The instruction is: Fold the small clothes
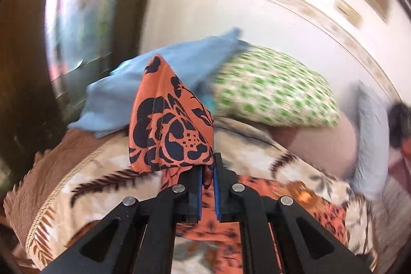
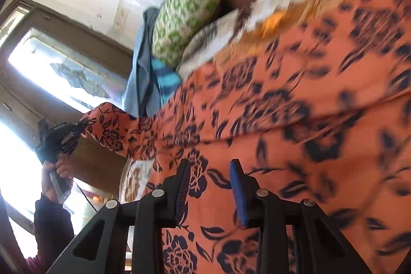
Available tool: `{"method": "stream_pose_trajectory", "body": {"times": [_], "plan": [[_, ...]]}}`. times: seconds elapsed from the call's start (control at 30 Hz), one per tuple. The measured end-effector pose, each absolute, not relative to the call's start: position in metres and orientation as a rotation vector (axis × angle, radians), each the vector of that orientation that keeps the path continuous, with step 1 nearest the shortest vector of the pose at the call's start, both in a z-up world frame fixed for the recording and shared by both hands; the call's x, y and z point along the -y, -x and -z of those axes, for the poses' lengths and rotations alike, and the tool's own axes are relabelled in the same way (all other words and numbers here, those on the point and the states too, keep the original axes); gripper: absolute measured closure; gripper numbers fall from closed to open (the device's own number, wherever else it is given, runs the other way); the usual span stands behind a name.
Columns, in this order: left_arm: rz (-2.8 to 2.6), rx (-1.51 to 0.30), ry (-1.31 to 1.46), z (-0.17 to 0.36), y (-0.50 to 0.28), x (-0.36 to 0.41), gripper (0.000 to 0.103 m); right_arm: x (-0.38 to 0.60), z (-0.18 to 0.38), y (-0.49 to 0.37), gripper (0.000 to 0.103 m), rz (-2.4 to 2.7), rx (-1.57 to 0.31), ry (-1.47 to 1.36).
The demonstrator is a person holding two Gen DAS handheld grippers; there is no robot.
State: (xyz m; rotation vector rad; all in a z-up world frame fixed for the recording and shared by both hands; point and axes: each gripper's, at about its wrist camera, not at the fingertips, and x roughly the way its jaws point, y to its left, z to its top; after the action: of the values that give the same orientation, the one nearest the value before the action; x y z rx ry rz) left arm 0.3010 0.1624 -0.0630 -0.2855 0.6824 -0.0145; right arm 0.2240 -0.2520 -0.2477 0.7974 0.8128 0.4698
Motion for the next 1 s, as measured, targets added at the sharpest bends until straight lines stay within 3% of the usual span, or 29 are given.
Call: {"method": "stream_pose_trajectory", "body": {"times": [0.23, 0.5, 0.53, 0.57, 0.6, 0.7, 0.73, 0.83, 1.0], "plan": [[0.292, -0.751, 0.126, 0.068, -0.295, 0.048, 0.096, 0.384, 0.209, -0.169, 0.066, -0.215, -0.572, -0.862], [0.527, -0.995, -0.024, 0.170, -0.284, 0.234, 0.095, 0.462, 0.220, -0.154, 0.063, -0.096, -0.451, -1.069], [0.531, -1.012, -0.047, 0.177, -0.279, 0.239, 0.094, 0.462, 0.218, -0.155, 0.047, -0.088, -0.461, -1.051], [0.531, -1.012, -0.059, 0.179, -0.275, 0.238, 0.092, 0.460, 0.217, -0.156, 0.043, -0.082, -0.467, -1.038], [0.528, -0.998, -0.056, 0.179, -0.275, 0.229, 0.083, 0.459, 0.216, -0.157, 0.041, -0.089, -0.469, -1.029], [0.445, -0.899, -0.036, 0.161, -0.275, 0.186, 0.042, 0.452, 0.216, -0.163, 0.041, -0.121, -0.496, -1.012], [0.387, -0.862, -0.046, 0.155, -0.276, 0.167, 0.036, 0.448, 0.216, -0.164, 0.042, -0.125, -0.510, -0.999], [0.194, -0.785, -0.141, 0.154, -0.286, 0.109, 0.036, 0.430, 0.220, -0.169, 0.042, -0.153, -0.567, -0.944], [-0.059, -0.852, -0.129, 0.172, -0.312, 0.013, 0.036, 0.389, 0.230, -0.188, 0.044, -0.248, -0.655, -0.864]]}}
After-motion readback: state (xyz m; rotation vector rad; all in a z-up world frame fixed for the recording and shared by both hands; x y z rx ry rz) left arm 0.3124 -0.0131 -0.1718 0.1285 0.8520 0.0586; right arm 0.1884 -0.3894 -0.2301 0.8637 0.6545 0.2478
